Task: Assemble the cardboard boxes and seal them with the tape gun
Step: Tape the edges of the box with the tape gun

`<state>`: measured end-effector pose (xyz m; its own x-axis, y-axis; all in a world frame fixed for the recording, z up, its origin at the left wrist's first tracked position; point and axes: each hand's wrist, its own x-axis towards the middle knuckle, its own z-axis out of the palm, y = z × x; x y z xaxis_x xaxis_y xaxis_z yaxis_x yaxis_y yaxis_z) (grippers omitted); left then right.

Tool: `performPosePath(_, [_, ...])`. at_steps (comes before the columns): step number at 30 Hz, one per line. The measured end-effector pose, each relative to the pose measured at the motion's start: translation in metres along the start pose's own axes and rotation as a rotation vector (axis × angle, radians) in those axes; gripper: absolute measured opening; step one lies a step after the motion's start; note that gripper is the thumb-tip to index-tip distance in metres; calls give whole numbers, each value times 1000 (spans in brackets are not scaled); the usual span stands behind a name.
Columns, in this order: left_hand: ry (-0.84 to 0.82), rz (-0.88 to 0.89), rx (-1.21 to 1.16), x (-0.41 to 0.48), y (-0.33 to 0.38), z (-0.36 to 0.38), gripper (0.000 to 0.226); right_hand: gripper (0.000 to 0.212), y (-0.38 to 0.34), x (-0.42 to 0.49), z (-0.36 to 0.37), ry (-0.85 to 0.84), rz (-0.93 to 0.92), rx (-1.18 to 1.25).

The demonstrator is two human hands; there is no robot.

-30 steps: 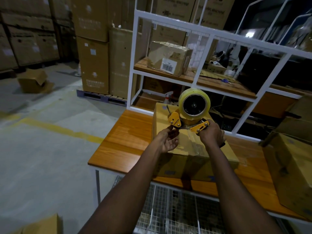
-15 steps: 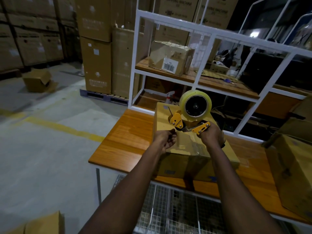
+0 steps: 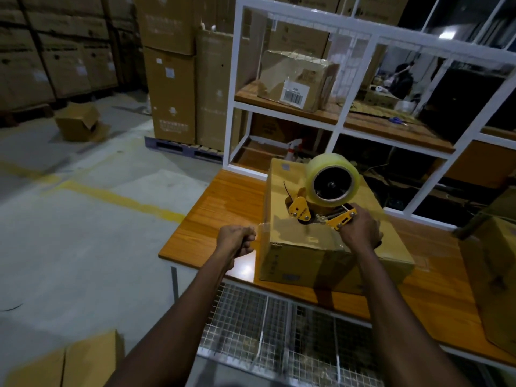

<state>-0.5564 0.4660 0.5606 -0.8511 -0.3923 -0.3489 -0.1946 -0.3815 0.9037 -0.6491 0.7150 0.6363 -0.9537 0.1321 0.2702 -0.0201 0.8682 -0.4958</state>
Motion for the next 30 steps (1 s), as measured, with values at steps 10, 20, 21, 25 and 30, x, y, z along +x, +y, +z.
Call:
performPosePath(10, [57, 74, -13, 3, -31, 3, 24, 42, 22, -17, 1, -38, -57, -47])
performPosePath(20, [96, 72, 34, 7, -44, 14, 19, 37, 25, -8, -4, -18, -59, -66])
performPosePath(21, [104, 75, 41, 8, -46, 14, 20, 36, 25, -8, -4, -18, -63, -72])
performPosePath(25, [121, 97, 109, 9, -57, 14, 23, 35, 30, -9, 0, -20, -84, -111])
performPosePath(30, [114, 174, 306, 9, -64, 19, 33, 34, 36, -10, 4, -20, -113, -259])
